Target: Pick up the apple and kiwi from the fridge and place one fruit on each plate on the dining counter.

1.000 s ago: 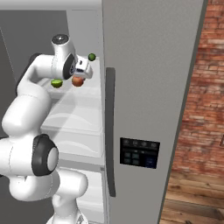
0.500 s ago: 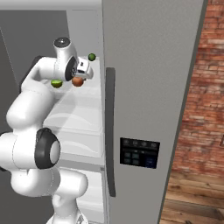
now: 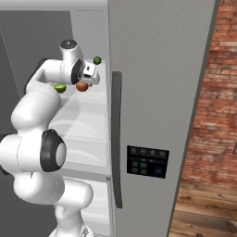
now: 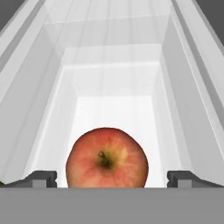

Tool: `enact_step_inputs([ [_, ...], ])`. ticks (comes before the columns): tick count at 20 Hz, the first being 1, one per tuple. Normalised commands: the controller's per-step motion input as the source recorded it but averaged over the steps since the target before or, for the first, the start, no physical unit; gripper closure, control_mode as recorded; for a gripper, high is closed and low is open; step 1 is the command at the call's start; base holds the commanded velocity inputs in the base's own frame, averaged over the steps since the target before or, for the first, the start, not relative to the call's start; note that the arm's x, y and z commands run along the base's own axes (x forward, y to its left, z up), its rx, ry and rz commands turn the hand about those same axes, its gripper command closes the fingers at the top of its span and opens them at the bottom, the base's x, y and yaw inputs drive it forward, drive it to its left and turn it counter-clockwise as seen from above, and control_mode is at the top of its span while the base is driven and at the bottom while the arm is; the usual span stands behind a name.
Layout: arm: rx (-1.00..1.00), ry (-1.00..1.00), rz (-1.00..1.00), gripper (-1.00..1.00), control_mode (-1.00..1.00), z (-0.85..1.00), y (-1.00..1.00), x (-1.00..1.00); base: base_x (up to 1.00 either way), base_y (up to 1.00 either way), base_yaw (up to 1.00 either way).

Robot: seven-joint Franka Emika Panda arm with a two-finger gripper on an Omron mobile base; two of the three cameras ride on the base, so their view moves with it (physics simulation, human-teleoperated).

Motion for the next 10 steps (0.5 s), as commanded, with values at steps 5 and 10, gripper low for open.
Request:
enact_step_inputs([
  [5, 0.0, 0.01, 0.0, -1.0, -1.0, -0.35, 0.0, 0.14, 0.0, 0.0, 0.0],
  [10, 0.0, 0.04, 0.0, -1.0, -1.0, -0.22, 0.05, -0.01, 0.0, 0.0, 0.0],
])
